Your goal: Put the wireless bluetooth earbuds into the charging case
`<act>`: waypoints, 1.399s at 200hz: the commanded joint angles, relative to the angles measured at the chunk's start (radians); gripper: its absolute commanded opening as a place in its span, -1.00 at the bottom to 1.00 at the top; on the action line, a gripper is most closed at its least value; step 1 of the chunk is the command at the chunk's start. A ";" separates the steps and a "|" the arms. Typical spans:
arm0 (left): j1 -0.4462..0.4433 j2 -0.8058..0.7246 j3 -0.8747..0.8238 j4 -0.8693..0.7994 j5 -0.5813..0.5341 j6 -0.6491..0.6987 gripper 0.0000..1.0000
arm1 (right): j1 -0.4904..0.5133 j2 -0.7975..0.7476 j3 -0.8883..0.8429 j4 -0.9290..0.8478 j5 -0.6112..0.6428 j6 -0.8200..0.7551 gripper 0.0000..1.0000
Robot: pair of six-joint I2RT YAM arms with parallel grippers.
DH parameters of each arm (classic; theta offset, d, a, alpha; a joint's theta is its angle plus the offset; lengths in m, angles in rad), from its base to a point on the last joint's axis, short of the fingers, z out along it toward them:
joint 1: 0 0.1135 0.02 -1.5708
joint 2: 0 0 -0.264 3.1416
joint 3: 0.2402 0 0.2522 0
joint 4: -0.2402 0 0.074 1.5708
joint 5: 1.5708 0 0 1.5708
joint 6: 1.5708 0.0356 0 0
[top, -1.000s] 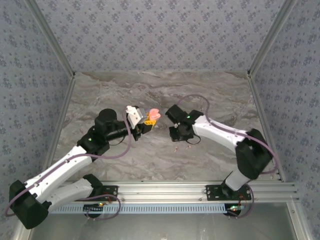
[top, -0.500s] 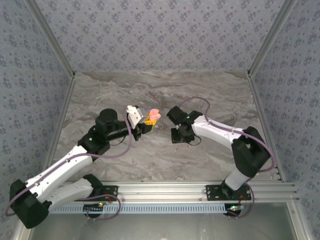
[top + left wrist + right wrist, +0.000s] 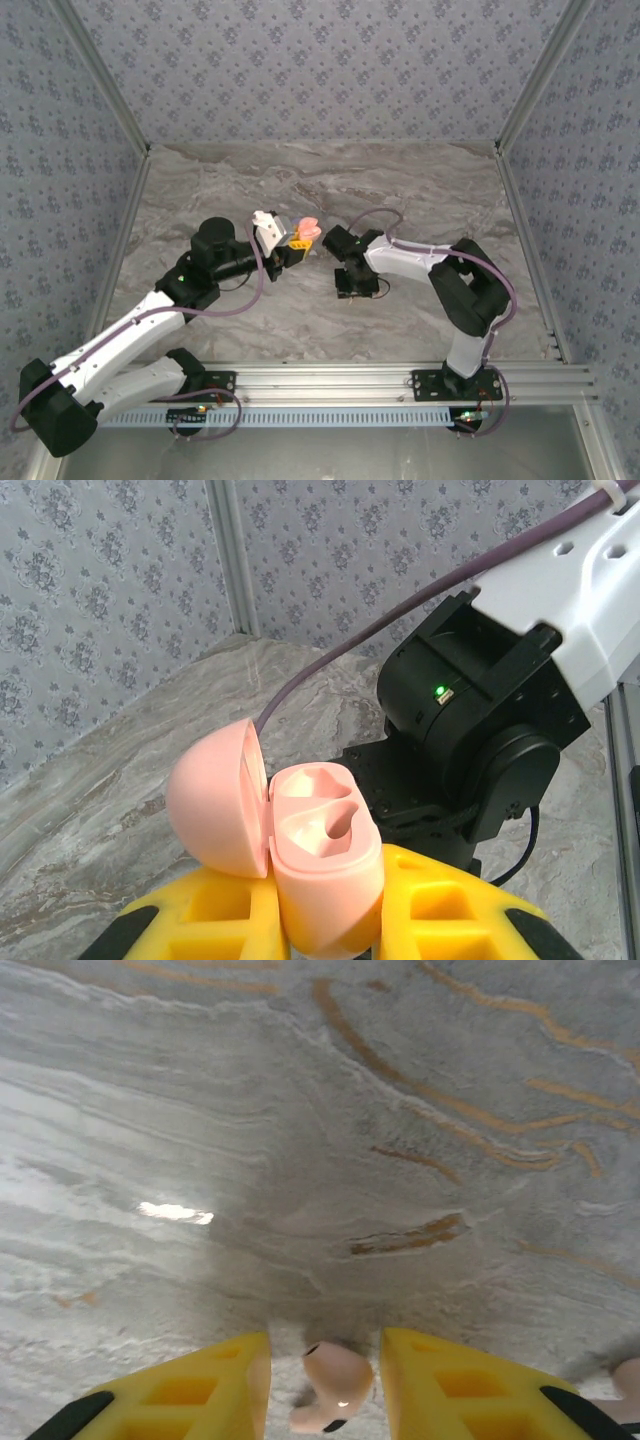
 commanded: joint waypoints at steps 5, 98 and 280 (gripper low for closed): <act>-0.004 -0.015 0.001 0.013 -0.006 0.010 -1.00 | 0.015 0.025 -0.001 -0.009 -0.021 0.022 -0.31; -0.005 -0.025 -0.003 0.001 -0.010 0.010 -1.00 | 0.019 -0.009 0.001 -0.032 0.007 -0.006 -0.57; -0.005 -0.028 0.000 -0.009 -0.018 0.009 -1.00 | 0.070 0.040 0.066 -0.175 0.087 -0.111 -0.34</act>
